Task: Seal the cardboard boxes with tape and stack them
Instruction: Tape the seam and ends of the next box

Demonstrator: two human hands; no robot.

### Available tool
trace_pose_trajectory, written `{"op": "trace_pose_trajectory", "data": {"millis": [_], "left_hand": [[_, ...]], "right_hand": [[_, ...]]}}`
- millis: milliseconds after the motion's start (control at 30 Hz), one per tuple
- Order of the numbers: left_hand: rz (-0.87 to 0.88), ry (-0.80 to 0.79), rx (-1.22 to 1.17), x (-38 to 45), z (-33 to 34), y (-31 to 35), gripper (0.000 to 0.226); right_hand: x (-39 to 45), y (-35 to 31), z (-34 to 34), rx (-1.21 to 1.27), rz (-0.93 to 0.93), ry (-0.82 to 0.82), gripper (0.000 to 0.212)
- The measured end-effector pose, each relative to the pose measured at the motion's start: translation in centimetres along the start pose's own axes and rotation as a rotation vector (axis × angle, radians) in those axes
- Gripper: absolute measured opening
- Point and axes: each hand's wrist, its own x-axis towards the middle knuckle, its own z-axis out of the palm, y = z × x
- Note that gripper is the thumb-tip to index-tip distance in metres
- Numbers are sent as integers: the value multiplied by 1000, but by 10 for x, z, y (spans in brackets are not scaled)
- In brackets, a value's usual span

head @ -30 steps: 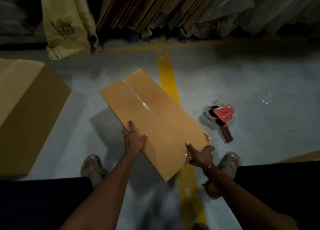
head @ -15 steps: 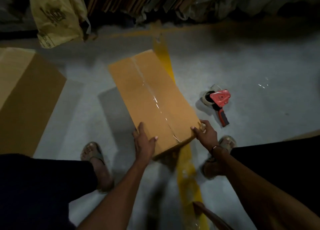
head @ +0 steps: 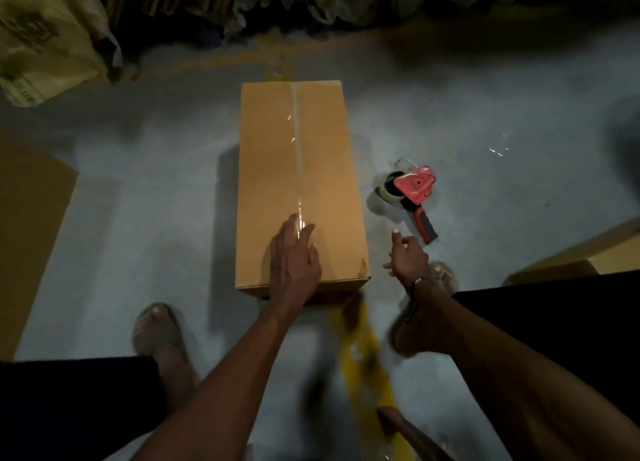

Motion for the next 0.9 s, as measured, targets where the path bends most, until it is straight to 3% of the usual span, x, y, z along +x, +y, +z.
{"op": "trace_pose_trajectory", "data": {"millis": [167,233,367,900], "left_hand": [[230,-110,41,12,56,31,48],[242,-155,99,9,66,35,50],[246,-177,230,7,74,35,58],[233,-220,320,6,78,37,73]], "right_hand": [[78,-8,-6,-143,-98,120,41],[114,-6,-4,-268,-43,118,49],[181,7,7,-292,75,120,71],[215,11,27,-330,178,162,94]]}}
